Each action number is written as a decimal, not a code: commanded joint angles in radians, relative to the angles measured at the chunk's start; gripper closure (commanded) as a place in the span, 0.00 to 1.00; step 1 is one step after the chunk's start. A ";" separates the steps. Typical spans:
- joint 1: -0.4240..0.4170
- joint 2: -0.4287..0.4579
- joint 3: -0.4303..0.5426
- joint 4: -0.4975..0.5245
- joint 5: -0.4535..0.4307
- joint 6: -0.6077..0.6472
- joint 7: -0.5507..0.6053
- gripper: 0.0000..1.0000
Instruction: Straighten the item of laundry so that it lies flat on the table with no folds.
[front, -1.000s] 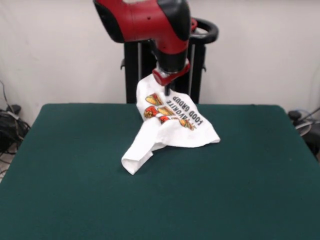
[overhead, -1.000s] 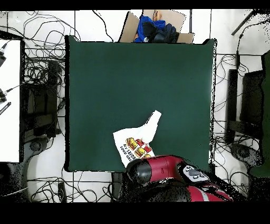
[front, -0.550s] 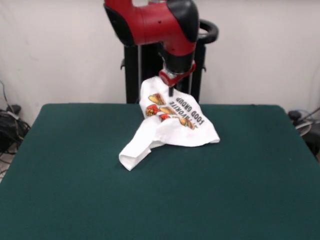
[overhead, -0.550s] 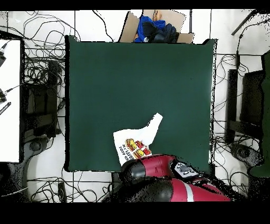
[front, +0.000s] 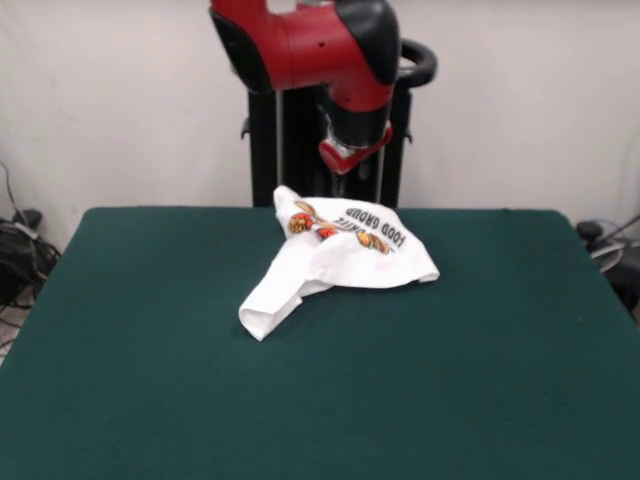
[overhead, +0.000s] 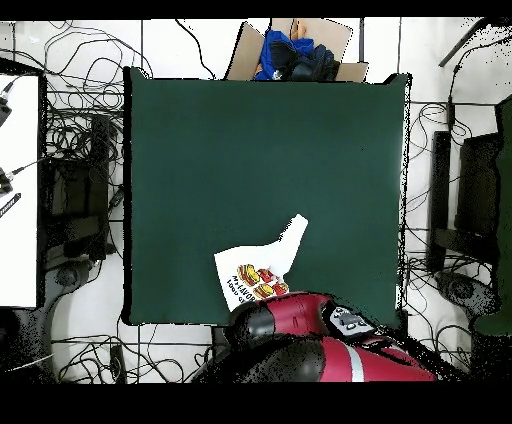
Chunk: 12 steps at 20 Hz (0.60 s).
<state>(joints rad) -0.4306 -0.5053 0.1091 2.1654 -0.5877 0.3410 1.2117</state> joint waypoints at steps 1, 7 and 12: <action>0.014 0.027 0.016 -0.118 0.038 0.075 0.127 0.00; -0.034 -0.086 0.073 -0.034 0.029 -0.129 0.170 0.00; -0.133 -0.066 0.154 0.016 0.009 -0.310 0.179 0.00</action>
<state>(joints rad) -0.4993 -0.5728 0.1357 2.1950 -0.5879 0.2339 1.2117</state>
